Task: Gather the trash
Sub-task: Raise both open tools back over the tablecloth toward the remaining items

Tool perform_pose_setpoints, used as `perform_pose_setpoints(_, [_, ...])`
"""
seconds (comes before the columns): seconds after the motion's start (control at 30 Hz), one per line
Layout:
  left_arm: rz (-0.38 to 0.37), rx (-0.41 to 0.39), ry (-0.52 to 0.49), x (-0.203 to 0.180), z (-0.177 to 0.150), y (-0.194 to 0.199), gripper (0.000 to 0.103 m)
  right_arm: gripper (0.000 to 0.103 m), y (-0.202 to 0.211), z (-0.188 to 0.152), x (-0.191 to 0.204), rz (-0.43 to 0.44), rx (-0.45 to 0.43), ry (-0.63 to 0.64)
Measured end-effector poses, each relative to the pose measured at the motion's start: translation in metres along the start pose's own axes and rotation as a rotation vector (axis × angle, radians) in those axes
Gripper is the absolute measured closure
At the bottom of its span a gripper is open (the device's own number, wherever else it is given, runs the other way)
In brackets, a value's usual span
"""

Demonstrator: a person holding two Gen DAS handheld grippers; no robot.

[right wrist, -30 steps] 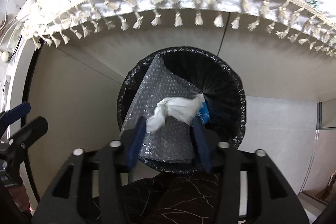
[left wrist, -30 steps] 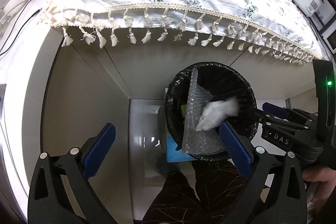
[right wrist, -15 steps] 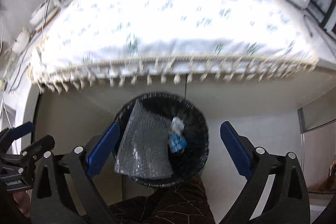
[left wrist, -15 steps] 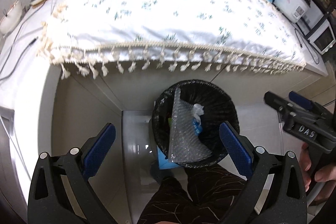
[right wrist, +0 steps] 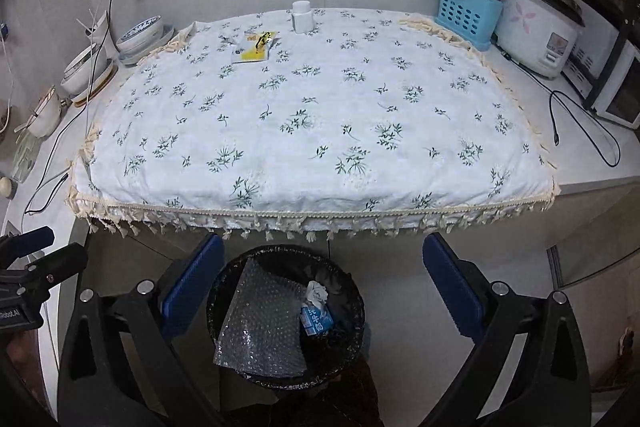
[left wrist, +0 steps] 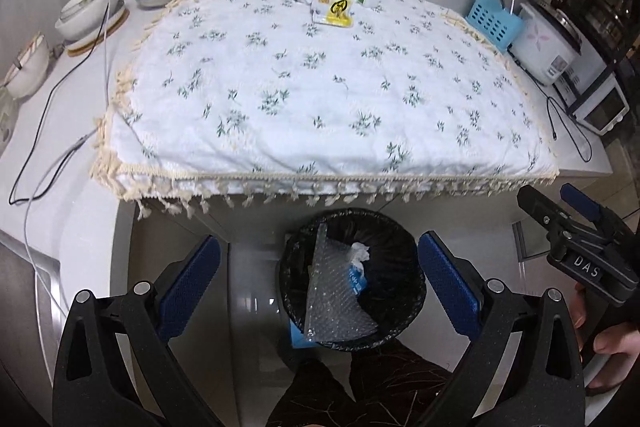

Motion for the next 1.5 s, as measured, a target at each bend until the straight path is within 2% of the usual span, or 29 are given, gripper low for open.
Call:
perform_pose_setpoints(0.4, [0.019,-0.019,0.013,-0.026,0.065,-0.006,0.006,0.008,-0.01,0.066,-0.025,0.027,-0.028,0.049])
perform_pose_setpoints(0.63, [0.026,-0.01,0.036,-0.032,0.107,-0.022,0.006,0.008,-0.028,0.116,-0.033,0.029,-0.032,0.085])
perform_pose_setpoints(0.83, [0.014,0.012,0.046,-0.035,0.144,-0.044,0.006,0.008,-0.049,0.158,-0.036,0.026,-0.029,0.124])
perform_pose_setpoints(1.17, [0.041,0.029,0.066,-0.042,0.215,-0.081,0.006,0.008,-0.089,0.221,-0.046,0.026,-0.02,0.164])
perform_pose_setpoints(1.5, [0.057,0.071,0.085,-0.044,0.289,-0.134,0.007,0.008,-0.136,0.268,-0.064,0.022,0.018,0.169])
Point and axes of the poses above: each gripper's, at about its wrist camera, not at the fingertips, and y roughly against the way its jaws point, x to its left, z to its top, the point moved 3 cm from there along -y, roughly the way its jaws point, and after that the axes turned 10 degrees about x, right-handed, at the moved point
